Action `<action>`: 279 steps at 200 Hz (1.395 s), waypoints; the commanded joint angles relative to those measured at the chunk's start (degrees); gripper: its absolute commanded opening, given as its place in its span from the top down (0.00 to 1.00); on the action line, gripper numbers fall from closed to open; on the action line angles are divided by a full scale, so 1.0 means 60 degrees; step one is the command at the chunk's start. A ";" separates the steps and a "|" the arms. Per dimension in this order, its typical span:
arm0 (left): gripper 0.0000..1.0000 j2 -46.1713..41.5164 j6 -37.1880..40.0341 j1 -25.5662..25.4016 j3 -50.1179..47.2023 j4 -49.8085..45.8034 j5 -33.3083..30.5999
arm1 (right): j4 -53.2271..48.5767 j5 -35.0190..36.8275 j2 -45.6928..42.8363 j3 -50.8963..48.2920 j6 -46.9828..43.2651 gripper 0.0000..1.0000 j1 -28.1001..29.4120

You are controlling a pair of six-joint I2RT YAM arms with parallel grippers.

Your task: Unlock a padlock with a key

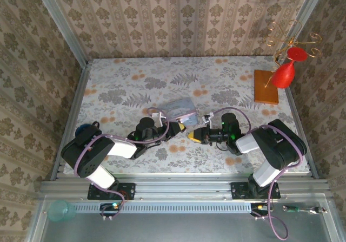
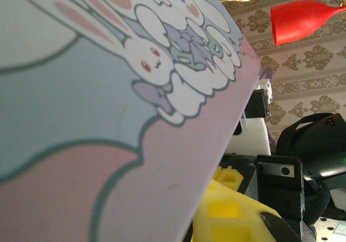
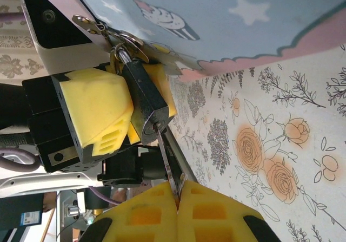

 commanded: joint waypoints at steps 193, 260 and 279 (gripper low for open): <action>0.92 0.0796 -0.0792 -0.0737 0.0534 0.2263 0.0664 | 0.1926 0.0595 0.0961 -0.0058 0.1221 1.00 -0.0574; 0.92 0.1005 -0.0836 -0.0821 0.0849 0.2266 0.0750 | 0.2268 0.0595 0.1314 -0.0003 0.1406 1.00 -0.0523; 0.92 0.1059 -0.0850 -0.0840 0.0851 0.2264 0.0752 | 0.2382 0.0596 0.1386 0.0003 0.1461 1.00 -0.0579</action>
